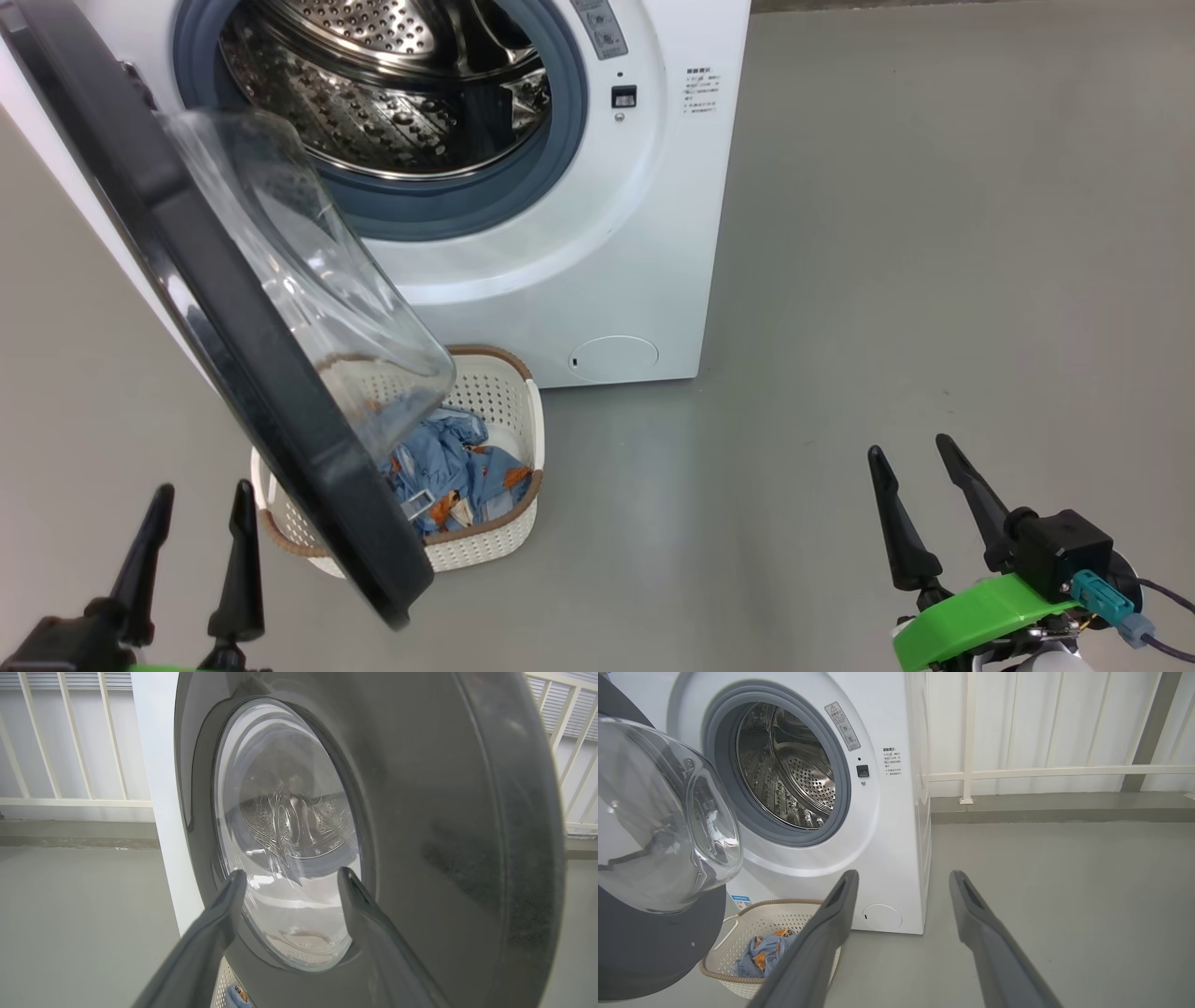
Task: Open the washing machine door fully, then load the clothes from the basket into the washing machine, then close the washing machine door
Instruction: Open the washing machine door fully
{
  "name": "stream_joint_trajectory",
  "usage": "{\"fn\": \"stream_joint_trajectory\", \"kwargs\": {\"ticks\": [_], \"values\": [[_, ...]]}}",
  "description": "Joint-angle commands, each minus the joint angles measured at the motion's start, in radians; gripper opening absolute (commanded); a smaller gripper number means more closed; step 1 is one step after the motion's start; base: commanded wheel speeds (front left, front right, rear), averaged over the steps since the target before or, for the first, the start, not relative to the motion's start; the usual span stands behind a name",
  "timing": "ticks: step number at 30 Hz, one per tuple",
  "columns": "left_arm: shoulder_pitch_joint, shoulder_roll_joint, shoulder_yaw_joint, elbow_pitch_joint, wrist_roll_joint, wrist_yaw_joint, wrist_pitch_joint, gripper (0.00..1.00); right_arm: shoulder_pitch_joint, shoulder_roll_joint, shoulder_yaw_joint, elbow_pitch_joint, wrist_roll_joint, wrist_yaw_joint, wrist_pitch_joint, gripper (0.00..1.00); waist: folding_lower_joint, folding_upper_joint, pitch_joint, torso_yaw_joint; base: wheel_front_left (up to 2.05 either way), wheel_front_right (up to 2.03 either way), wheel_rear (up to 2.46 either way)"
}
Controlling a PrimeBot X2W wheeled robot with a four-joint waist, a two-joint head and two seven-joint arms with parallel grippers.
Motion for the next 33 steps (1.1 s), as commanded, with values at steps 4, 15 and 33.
{"fn": "stream_joint_trajectory", "kwargs": {"ticks": [4,15,33], "values": [[-0.004,0.013,0.04,-0.021,0.008,-0.003,-0.008,1.0,-0.005,0.001,0.02,-0.032,0.002,0.002,-0.012,1.0,0.0,0.0,-0.003,0.001,0.0,0.0,0.0],[-0.002,0.009,0.039,-0.017,0.009,-0.003,-0.008,1.0,-0.002,0.001,0.023,-0.034,0.005,0.002,-0.012,1.0,0.0,0.0,-0.006,-0.001,0.0,0.0,0.0],[-0.007,0.007,0.044,-0.023,0.004,-0.003,-0.008,0.0,0.005,0.001,0.024,-0.023,0.006,0.002,-0.012,1.0,0.0,0.0,-0.015,0.006,0.0,0.0,0.0]]}}
